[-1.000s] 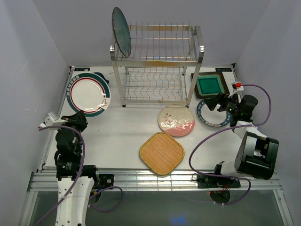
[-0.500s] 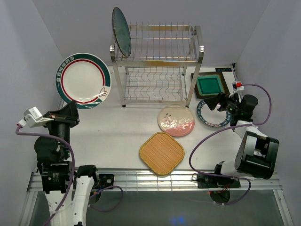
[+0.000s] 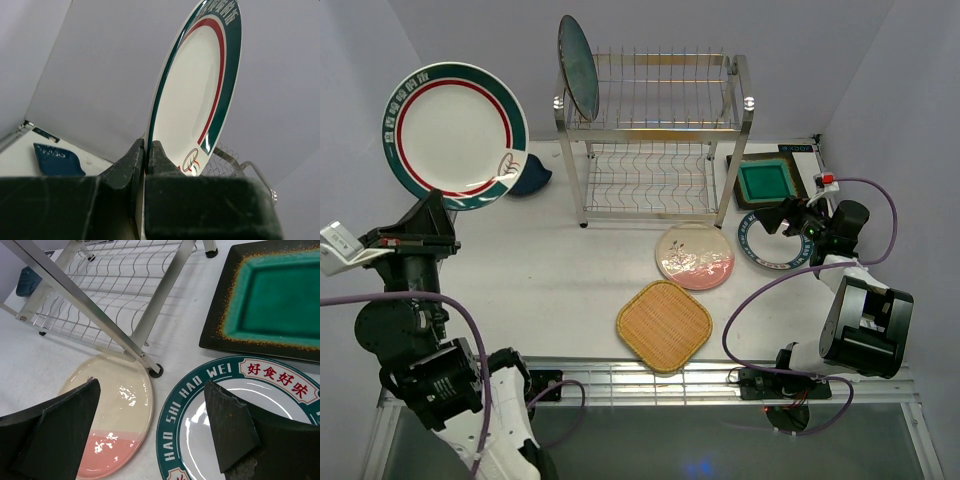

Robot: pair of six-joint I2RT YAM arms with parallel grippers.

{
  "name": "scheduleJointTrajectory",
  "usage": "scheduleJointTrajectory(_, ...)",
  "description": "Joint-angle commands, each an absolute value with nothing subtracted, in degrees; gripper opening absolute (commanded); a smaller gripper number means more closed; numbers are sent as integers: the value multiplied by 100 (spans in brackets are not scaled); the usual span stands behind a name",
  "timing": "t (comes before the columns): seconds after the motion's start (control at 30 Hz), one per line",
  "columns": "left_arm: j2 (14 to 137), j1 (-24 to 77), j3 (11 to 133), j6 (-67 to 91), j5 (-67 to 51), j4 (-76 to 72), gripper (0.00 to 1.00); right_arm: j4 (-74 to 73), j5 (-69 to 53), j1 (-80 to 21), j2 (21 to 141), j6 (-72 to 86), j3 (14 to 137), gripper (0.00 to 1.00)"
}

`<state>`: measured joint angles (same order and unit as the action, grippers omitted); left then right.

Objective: Load the plates into the dish rack
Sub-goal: Insert the plate into the dish rack.

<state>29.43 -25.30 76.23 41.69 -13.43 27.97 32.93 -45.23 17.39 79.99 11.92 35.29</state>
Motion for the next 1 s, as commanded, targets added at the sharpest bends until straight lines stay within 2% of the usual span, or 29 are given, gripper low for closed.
scheduleJointTrajectory(0.0,3181,-3251,8260,4411,-2345,2777,0,3401,-4658,1793,7998,1283,3770,90)
scheduleJointTrajectory(0.23,3796,-4647,9455,4833,-3690,2795,0,3410,-4676,1819,8016,1301,3779,90)
scheduleJointTrajectory(0.53,4754,-4878,10046,5194,-4412,2777,0,3410,-4702,1837,8042,1318,3788,90)
scheduleJointTrajectory(0.7,4711,-4676,9721,5221,-4395,2751,0,3410,-4720,1854,8051,1345,3797,90)
scheduleJointTrajectory(0.97,4957,-2981,9405,4685,-3623,2733,0,3401,-4746,1863,8077,1354,3814,90)
